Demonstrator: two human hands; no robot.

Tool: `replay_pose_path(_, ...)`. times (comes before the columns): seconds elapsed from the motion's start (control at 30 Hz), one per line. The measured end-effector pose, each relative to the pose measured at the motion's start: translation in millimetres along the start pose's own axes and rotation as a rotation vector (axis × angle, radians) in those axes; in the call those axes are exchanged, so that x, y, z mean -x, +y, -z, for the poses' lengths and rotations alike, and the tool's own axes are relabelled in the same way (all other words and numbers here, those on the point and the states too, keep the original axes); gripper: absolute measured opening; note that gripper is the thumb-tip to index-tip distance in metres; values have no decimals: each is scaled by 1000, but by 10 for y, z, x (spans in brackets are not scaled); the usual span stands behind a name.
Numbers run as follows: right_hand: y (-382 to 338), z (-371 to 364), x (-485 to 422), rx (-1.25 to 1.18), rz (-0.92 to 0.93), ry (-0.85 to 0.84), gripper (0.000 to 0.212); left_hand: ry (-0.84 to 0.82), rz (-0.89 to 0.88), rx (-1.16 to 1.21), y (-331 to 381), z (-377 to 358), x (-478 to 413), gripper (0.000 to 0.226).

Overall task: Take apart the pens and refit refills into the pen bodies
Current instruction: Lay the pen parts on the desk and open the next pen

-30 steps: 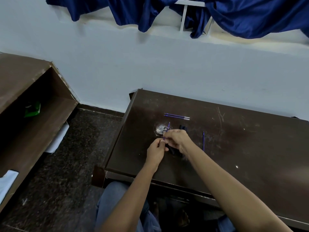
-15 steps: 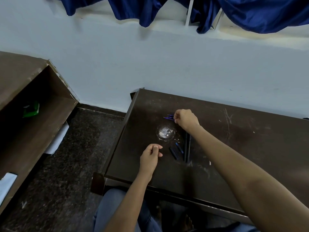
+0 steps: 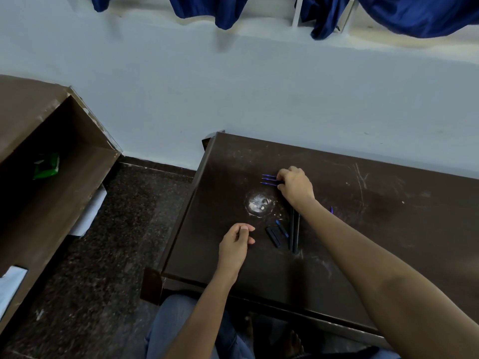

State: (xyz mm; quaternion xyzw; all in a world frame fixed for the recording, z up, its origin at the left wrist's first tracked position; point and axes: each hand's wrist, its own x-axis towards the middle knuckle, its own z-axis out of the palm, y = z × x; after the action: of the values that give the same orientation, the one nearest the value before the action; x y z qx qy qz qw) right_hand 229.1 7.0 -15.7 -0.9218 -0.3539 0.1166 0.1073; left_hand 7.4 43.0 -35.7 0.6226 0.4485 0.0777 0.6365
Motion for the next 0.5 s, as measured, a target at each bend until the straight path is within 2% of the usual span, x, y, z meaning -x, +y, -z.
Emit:
replay_pose_path(0.13, 14, -21, -57, -8, 9, 1, 38, -1, 3, -11, -10, -2, -7, 26)
replay_pose_path(0.5, 20, -16, -162, -79, -37, -40, 32, -16, -5, -10, 24, -9, -9, 26)
